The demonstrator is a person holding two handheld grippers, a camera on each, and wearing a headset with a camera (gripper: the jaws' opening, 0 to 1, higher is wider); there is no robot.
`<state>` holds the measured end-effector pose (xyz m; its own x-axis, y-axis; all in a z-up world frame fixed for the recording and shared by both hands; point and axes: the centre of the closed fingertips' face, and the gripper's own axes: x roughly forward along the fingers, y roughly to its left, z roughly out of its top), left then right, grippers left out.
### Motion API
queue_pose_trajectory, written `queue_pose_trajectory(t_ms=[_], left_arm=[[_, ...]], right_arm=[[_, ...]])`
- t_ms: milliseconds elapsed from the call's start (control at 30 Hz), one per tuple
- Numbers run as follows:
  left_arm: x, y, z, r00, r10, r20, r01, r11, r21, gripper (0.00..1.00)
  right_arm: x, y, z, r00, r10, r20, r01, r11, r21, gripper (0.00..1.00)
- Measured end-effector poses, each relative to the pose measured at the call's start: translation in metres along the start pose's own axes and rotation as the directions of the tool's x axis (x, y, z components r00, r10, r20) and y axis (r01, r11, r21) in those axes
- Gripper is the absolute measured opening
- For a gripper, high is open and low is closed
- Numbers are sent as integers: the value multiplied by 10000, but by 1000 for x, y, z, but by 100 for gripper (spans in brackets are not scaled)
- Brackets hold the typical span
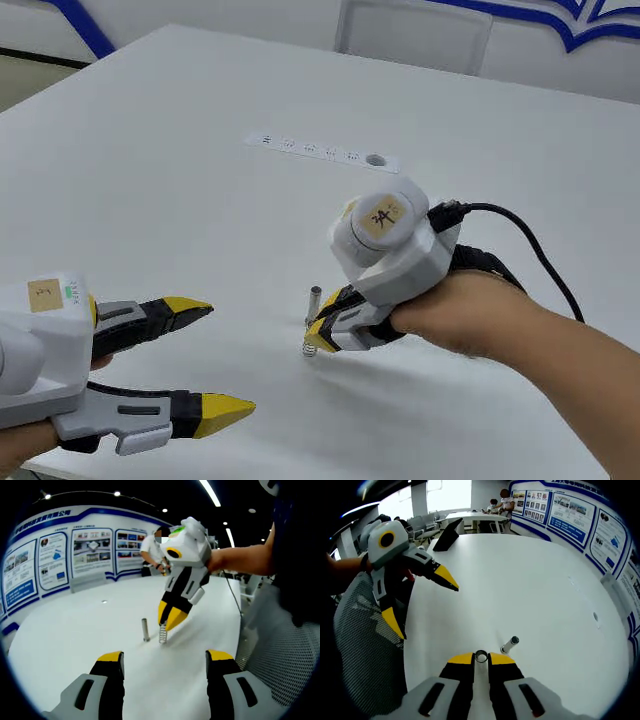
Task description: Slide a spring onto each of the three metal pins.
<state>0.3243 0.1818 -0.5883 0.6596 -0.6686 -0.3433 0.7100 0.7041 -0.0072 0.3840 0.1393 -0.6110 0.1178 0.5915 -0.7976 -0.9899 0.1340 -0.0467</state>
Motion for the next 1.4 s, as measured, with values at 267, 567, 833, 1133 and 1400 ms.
queue_pose_trajectory(t_ms=[267, 567, 833, 1133, 1400], left_arm=[[0, 1, 1, 10000, -8, 27, 8, 10000, -2, 67], [2, 0, 2, 10000, -16, 79, 16, 10000, 8, 67], [0, 0, 1, 10000, 19, 73, -19, 10000, -5, 67], [-1, 1, 0, 10000, 66, 68, -66, 10000, -49, 67], [0, 1, -1, 10000, 60, 62, -60, 9999, -84, 67]], right_arm=[[-24, -4, 13, 9995, -32, 301, 27, 9999, 158, 11], [-47, -18, 34, 9965, -396, 731, 396, 9992, 13, 11], [-49, -29, 45, 9942, -658, 846, 662, 9978, -11, 11], [-38, -42, 50, 9950, -662, 752, 662, 9978, 22, 11], [-30, -46, 43, 9973, -547, 489, 540, 9984, 149, 11]])
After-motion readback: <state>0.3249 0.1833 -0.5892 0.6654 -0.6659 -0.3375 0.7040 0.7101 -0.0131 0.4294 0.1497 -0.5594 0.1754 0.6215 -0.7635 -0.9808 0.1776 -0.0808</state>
